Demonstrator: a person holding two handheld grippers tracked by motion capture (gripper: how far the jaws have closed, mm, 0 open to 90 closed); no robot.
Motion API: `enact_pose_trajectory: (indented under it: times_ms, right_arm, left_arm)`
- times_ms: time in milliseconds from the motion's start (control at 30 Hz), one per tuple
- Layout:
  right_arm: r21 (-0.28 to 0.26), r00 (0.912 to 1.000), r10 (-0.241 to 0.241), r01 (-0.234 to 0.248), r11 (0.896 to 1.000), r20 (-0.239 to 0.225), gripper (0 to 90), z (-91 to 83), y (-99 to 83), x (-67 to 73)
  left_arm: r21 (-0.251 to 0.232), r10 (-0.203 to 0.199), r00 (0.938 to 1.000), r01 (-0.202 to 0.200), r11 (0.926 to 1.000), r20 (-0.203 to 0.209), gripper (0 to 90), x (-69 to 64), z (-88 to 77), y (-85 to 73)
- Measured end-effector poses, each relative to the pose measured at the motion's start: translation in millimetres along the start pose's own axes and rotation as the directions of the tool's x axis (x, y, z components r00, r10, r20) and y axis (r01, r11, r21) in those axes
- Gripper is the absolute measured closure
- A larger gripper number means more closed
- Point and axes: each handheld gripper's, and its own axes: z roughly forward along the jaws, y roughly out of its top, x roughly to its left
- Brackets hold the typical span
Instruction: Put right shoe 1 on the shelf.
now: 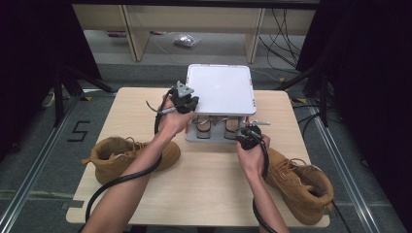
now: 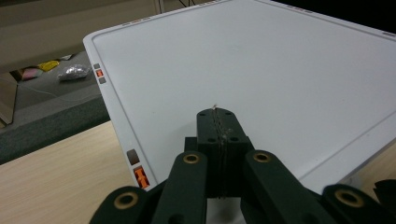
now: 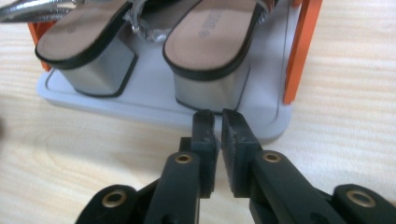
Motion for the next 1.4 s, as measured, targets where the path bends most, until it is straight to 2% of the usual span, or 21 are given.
enact_pose_trajectory:
  times_ms: [33, 67, 100, 167, 300, 333, 367, 467, 500, 600, 800, 833, 867, 900, 933, 967, 1000, 1067, 1133, 1167, 1400]
  right_arm:
    - [0.011, 0.9997, -0.022, 0.022, 1.0, 0.005, 82.9, -1.2, -1.9, -2.6]
    - [0.023, 0.9993, 0.037, -0.037, 0.999, 0.0, 82.1, -3.2, -2.4, 1.2]
    - [0.028, 0.9997, -0.022, 0.021, 0.999, 0.007, 81.1, -3.8, -4.8, -3.1]
    - [0.018, 1.0, -0.006, 0.006, 1.0, 0.001, 79.6, -5.5, -8.2, -0.5]
    - [0.023, 0.9993, -0.037, 0.037, 0.999, -0.009, 74.9, -10.1, -12.4, -0.4]
    - [0.037, 0.9997, 0.023, -0.023, 0.999, -0.01, 72.9, -11.8, -13.1, 5.0]
    - [0.017, 0.9985, -0.055, 0.055, 0.998, -0.001, 70.8, -11.1, -14.5, 0.4]
    - [0.014, 0.9987, -0.047, 0.047, 0.999, -0.02, 66.4, -15.5, -16.6, 5.2]
    - [0.012, 0.9958, -0.09, 0.09, 0.996, -0.015, 65.8, -16.4, -18.1, 3.4]
    - [0.007, 0.9981, -0.058, 0.058, 0.998, -0.022, 62.8, -20.3, -19.7, 7.5]
    - [0.002, 0.995, -0.087, 0.087, 0.996, -0.049, 58.0, -25.8, -26.1, 7.8]
    - [0.016, 0.998, -0.046, 0.047, 0.999, -0.043, 57.6, -26.7, -27.6, 11.1]
    - [-0.002, 0.9919, -0.114, 0.114, 0.993, -0.055, 56.9, -25.9, -28.2, 6.5]
    - [0.01, 0.9954, -0.079, 0.08, 0.997, -0.054, 56.3, -27.0, -29.5, 9.3]
    - [0.004, 0.992, -0.112, 0.112, 0.994, -0.059, 55.4, -26.6, -31.1, 7.8]
    - [0.015, 0.9954, -0.073, 0.074, 0.997, -0.062, 55.0, -27.9, -32.7, 11.7]
    - [0.0, 0.9913, -0.116, 0.116, 0.993, -0.062, 54.2, -27.2, -33.1, 9.1]
    - [-0.008, 0.9894, -0.126, 0.125, 0.992, -0.073, 53.5, -26.4, -35.0, 9.7]
    - [0.009, 0.9915, -0.108, 0.109, 0.994, -0.072, 52.5, -27.7, -36.7, 13.4]
    - [0.002, 0.9887, -0.131, 0.131, 0.991, -0.074, 52.2, -26.7, -37.4, 12.8]
    - [0.019, 0.9876, -0.127, 0.129, 0.991, -0.093, 51.9, -24.7, -42.0, 20.2]
  left_arm:
    - [0.001, 0.0, 1.0, 0.0, 1.0, -0.001, 88.4, 0.1, 0.0, 0.2]
    - [0.002, 0.0, 1.0, 0.0, 1.0, 0.0, 88.0, 0.6, 0.0, 0.5]
    - [0.002, -0.004, 1.0, 0.004, 1.0, -0.002, 87.4, 0.9, 0.0, 0.6]
    - [0.005, -0.005, 1.0, 0.005, 1.0, -0.003, 85.9, 1.5, -0.3, 0.9]
    - [0.008, -0.019, 0.9998, 0.019, 0.9998, 0.005, 81.4, 1.9, -0.2, 2.1]
    - [0.011, -0.022, 0.9997, 0.022, 0.9997, 0.008, 79.3, 1.6, -0.3, 2.8]
    - [0.021, -0.018, 0.9998, 0.018, 0.9996, 0.01, 77.1, 1.3, -1.4, 3.9]
    - [0.02, -0.013, 0.9999, 0.013, 0.9997, 0.005, 67.0, -0.6, -5.0, 6.0]
    - [0.018, -0.012, 0.9999, 0.012, 0.9998, 0.003, 64.1, -0.9, -7.8, 7.5]
    - [0.01, -0.014, 0.9999, 0.014, 0.9999, 0.001, 57.1, -1.6, -15.0, 11.8]
    - [0.045, 0.038, 0.9993, -0.038, 0.9983, 0.002, 46.3, 0.5, -37.1, 16.4]
    - [0.055, 0.048, 0.9989, -0.048, 0.9974, -0.001, 45.2, 2.0, -40.9, 15.8]
    - [0.053, 0.082, 0.9966, -0.082, 0.9952, -0.002, 43.8, 5.8, -43.9, 15.4]
    - [0.078, 0.095, 0.9955, -0.094, 0.9925, -0.005, 42.8, 9.2, -49.1, 14.0]
    - [0.097, 0.102, 0.9948, -0.101, 0.9901, -0.001, 41.7, 12.1, -52.8, 12.1]
    - [0.113, 0.111, 0.9938, -0.111, 0.9874, 0.004, 41.3, 15.6, -56.9, 10.1]
    - [0.107, 0.094, 0.9956, -0.094, 0.9898, 0.004, 41.3, 17.3, -58.8, 8.2]
    - [0.119, 0.084, 0.9963, -0.085, 0.9893, 0.015, 41.2, 25.4, -65.9, 3.4]
    - [0.126, 0.071, 0.9973, -0.073, 0.9894, 0.014, 41.2, 30.5, -70.6, -0.7]
    - [0.137, 0.072, 0.9973, -0.073, 0.9879, 0.012, 41.3, 33.9, -73.9, -2.9]
    - [0.177, 0.066, 0.9978, -0.065, 0.982, 0.004, 42.3, 54.1, -90.0, -18.5]
